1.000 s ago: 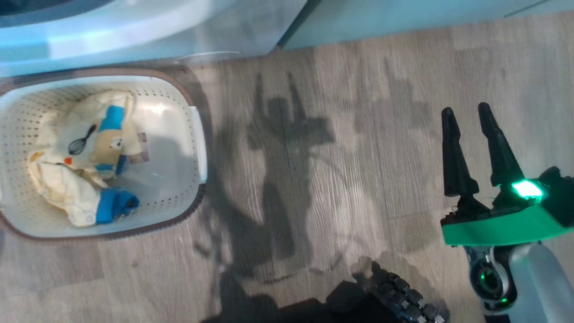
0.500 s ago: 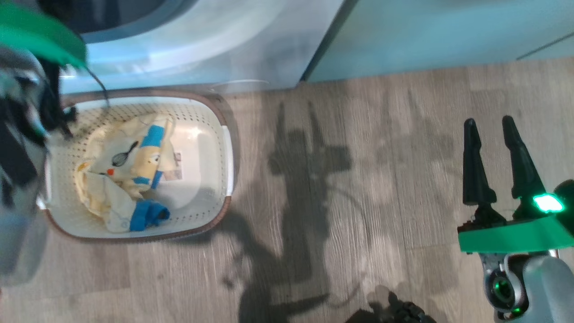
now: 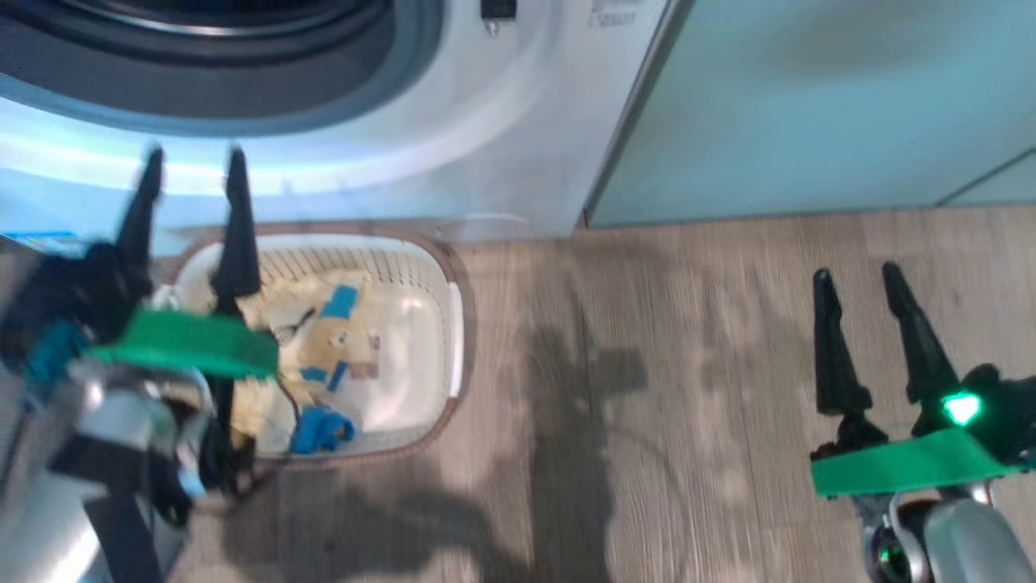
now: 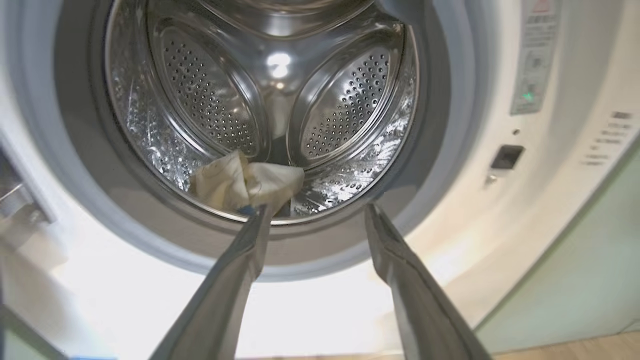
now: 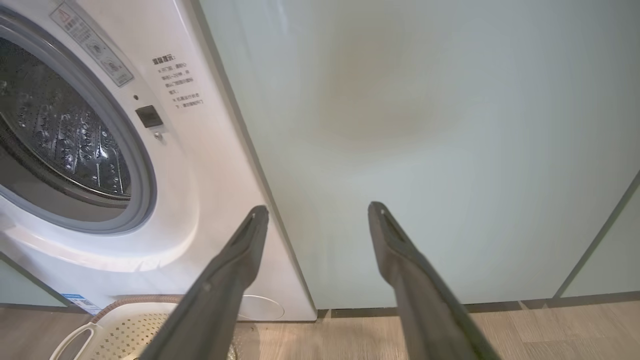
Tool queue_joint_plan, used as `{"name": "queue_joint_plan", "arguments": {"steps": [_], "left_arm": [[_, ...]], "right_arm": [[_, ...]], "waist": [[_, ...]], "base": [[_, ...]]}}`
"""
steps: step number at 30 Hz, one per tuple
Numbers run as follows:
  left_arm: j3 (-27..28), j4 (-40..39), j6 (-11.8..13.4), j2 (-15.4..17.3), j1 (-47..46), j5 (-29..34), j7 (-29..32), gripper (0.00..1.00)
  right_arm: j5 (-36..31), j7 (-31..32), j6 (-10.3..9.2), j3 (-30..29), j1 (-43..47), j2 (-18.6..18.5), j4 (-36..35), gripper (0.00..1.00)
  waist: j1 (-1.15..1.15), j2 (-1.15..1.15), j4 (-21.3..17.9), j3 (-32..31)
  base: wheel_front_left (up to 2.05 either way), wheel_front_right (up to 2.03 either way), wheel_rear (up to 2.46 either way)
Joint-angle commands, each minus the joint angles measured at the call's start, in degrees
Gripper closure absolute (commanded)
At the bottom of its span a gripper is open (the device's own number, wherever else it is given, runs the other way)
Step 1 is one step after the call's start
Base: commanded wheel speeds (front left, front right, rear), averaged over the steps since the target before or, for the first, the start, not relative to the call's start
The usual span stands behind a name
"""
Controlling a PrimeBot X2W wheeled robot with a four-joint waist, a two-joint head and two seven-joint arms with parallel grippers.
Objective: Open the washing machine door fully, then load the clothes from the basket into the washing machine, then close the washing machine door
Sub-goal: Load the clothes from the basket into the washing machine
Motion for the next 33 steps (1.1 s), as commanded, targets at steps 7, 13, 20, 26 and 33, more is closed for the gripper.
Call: {"name": "queue_joint_plan", "arguments": {"steps": [7,13,20,26,33], "left_arm": [[0.3,-4.8,2.8,-0.8,9.8,0.6,-1.2,0.0],[0.0,-4.3,3.7,-2.7,16.2,0.0,-2.3,0.0],[-0.4,-3.0,2.9,-4.1,19.9,-0.1,-3.1,0.0],[-0.4,-1.9,2.3,-5.4,22.1,0.2,-3.5,0.0],[0.0,-1.5,2.0,-6.1,23.6,0.3,-3.7,0.0]], "right_arm": [[-2.1,-0.4,-0.16,1.4,3.7,-0.6,0.4,0.0],[-3.2,-0.4,-0.16,0.9,6.4,-0.6,1.1,0.0],[-3.8,-0.4,-0.16,0.0,9.1,-0.6,1.3,0.0],[-3.6,-0.4,-0.16,0.4,11.4,-0.6,1.7,0.0],[-3.3,-0.4,-0.16,1.1,12.6,-0.6,1.6,0.0]], "waist": [[0.01,-0.01,3.1,-9.6],[0.01,-0.01,4.3,-13.7],[0.01,-0.01,5.7,-16.9],[0.01,-0.01,6.1,-19.3],[0.01,-0.01,5.8,-20.4]], "base": [[0.0,0.0,0.0],[0.0,0.0,0.0],[0.0,0.0,0.0],[0.0,0.0,0.0],[0.0,0.0,0.0]]}}
